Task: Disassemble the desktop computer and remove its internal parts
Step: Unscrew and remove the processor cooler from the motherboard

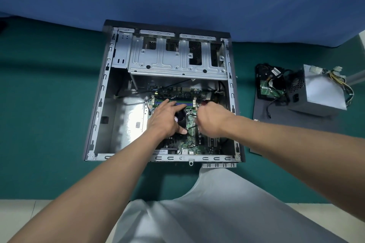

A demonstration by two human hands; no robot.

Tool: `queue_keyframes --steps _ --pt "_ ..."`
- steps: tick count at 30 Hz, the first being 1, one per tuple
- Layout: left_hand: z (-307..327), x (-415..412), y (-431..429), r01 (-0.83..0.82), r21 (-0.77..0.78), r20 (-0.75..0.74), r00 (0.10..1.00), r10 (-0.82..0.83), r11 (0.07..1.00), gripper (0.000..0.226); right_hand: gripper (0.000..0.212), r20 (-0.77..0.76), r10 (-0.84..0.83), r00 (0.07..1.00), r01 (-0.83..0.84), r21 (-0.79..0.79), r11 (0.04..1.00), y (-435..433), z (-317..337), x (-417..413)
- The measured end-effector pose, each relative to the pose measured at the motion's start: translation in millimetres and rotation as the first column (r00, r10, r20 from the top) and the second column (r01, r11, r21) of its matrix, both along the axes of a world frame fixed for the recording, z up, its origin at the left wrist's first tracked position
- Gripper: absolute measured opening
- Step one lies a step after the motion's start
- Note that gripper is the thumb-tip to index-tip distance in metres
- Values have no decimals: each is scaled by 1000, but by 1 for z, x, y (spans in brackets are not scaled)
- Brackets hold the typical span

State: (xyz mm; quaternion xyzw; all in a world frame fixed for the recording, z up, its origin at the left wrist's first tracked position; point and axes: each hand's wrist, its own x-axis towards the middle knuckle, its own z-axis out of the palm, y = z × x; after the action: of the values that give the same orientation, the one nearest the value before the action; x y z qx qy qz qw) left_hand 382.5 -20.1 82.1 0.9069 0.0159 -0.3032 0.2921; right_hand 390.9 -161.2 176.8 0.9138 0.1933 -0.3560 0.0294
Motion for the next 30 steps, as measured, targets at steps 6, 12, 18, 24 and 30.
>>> queue_keyframes --steps 6,12,18,24,30 --pt "2 0 1 11 -1 -1 1000 -11 1000 95 23 215 573 791 -577 -49 815 4 3 -3" --pt "3 -3 1 -4 -1 -1 1000 4 1000 97 33 418 -438 796 230 460 858 3 -24 -17" --pt "6 -2 2 5 0 -13 1000 -5 1000 97 53 -364 -834 414 534 839 -101 24 -33 -11" --pt "5 -2 0 -51 -53 45 998 54 997 76 57 -270 -368 890 341 929 143 26 -32 -6" --pt "2 -1 2 -7 -1 15 1000 7 1000 96 54 -410 -674 614 519 853 -46 21 -45 9"
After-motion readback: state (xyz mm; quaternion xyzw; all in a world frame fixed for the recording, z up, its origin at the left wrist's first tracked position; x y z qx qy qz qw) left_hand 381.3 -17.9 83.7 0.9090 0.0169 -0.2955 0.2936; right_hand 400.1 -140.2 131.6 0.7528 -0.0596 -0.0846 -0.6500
